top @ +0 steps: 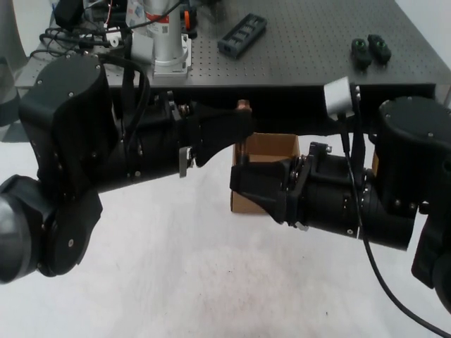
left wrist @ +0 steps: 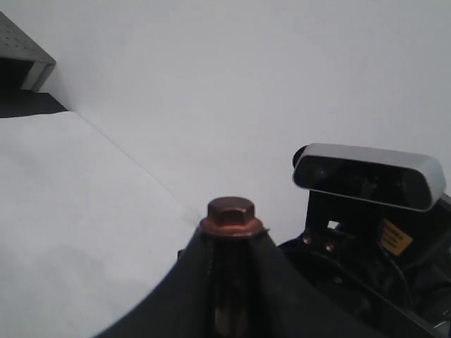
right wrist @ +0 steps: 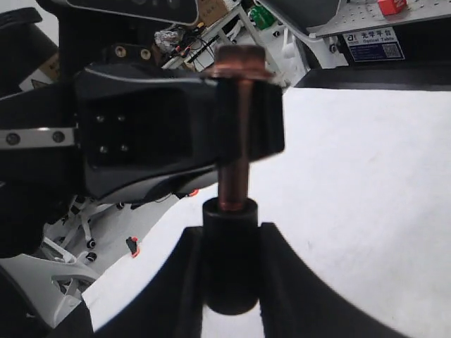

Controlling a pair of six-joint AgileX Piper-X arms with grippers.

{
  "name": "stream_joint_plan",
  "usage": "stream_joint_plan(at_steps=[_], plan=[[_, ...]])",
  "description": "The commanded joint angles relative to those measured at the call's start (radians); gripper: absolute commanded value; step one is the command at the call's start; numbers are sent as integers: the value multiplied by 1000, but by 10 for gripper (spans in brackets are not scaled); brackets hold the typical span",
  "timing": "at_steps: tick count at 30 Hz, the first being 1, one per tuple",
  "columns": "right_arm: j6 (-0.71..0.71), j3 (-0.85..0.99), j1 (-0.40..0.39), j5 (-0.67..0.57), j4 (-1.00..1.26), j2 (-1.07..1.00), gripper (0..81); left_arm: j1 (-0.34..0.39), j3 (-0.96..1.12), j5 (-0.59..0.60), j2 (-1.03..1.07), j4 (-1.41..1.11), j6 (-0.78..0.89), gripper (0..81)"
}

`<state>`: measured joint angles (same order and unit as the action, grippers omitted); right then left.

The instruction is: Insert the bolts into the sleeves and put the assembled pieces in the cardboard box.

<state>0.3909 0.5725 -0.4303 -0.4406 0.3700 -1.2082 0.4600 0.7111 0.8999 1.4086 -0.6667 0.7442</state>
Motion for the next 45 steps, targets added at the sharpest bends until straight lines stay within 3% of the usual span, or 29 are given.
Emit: stream_joint_plan(at_steps=[1,4,6,9,15,16,22,28,30,35,37,39,42,45], plan=[[12,1,-9,-6,27,13,15,5,4,40,-2,4,-13,188],[-36,1,26,48,25,13,15,5,4,6,-2,47,-13,470],[-100,5,60,117,26,5,15,2,4,-28,-2,94,-29,512],[-170,49,136,170,19,-52,15,-14,4,-36,-2,156,-78,417],[-242,286,213,224,-125,-327,15,-66,-71,-90,-139,149,-124,24],[-257,343,213,255,-175,-382,15,-75,-94,-106,-170,149,-134,2],[-301,683,207,377,-481,-691,15,-136,-263,-299,-440,303,-187,0],[-294,882,197,379,-665,-863,2,-139,-294,-559,-697,824,-429,0],[-294,892,197,379,-683,-879,50,-139,-294,-639,-756,959,-458,0],[-294,892,197,379,-713,-861,323,-139,-300,-754,-860,1150,-476,0],[-301,887,197,379,-736,-829,350,-139,-313,-788,-890,1185,-476,7],[-297,844,197,371,-739,-770,338,-139,-332,-810,-928,1216,-473,7],[-294,693,178,277,-717,-615,256,-137,-368,-825,-1017,1255,-433,7],[-294,417,138,299,-567,-393,156,-137,-408,-881,-1143,1271,-375,7]])
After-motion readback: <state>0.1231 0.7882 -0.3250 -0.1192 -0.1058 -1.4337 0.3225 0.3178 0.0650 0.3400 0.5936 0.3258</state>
